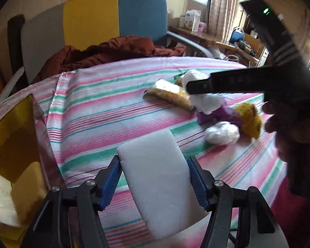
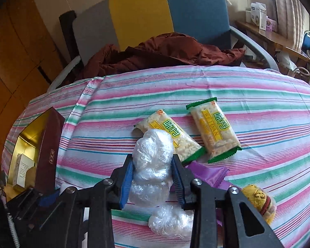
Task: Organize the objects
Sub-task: 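Grasp the plastic-wrapped white ball with the right tool while the left tool holds the sponge, then carry the white block and wrapped ball to the gold tray and release both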
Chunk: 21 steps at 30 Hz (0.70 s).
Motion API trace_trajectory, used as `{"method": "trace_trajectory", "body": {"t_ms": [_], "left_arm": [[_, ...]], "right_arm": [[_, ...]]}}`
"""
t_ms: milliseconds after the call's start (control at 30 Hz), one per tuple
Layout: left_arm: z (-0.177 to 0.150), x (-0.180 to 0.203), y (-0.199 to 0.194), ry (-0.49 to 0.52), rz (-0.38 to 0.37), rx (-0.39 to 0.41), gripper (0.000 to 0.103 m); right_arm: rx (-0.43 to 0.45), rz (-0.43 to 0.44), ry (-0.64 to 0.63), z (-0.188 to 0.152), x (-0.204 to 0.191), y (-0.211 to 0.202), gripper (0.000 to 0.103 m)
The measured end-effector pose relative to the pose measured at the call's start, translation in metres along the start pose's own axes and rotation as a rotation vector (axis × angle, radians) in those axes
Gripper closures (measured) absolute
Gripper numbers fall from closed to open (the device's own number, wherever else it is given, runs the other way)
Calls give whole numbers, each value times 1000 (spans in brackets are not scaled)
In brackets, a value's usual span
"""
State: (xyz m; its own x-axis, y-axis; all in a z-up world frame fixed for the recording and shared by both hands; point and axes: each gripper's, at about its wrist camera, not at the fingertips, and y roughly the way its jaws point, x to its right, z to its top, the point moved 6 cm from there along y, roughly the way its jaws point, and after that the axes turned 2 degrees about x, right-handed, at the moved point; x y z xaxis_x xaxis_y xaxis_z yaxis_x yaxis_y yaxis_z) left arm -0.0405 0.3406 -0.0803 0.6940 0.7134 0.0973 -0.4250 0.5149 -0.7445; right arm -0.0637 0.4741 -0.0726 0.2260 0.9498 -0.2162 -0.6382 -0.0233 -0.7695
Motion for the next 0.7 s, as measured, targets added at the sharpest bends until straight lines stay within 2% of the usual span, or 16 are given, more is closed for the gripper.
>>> {"method": "trace_trajectory", "body": {"t_ms": [100, 233, 433, 700], "left_arm": [[3, -5, -27, -18, -12, 26, 39], [7, -24, -75, -45, 3, 103, 38], [2, -90, -121, -180, 75, 158, 37], [-36, -168, -151, -362, 148, 169, 37]], "right_arm": [[18, -6, -34, -1, -9, -5, 68], [8, 5, -82, -7, -25, -8, 68], [29, 18, -163, -7, -69, -24, 68], [66, 135, -244, -5, -160, -44, 68]]}}
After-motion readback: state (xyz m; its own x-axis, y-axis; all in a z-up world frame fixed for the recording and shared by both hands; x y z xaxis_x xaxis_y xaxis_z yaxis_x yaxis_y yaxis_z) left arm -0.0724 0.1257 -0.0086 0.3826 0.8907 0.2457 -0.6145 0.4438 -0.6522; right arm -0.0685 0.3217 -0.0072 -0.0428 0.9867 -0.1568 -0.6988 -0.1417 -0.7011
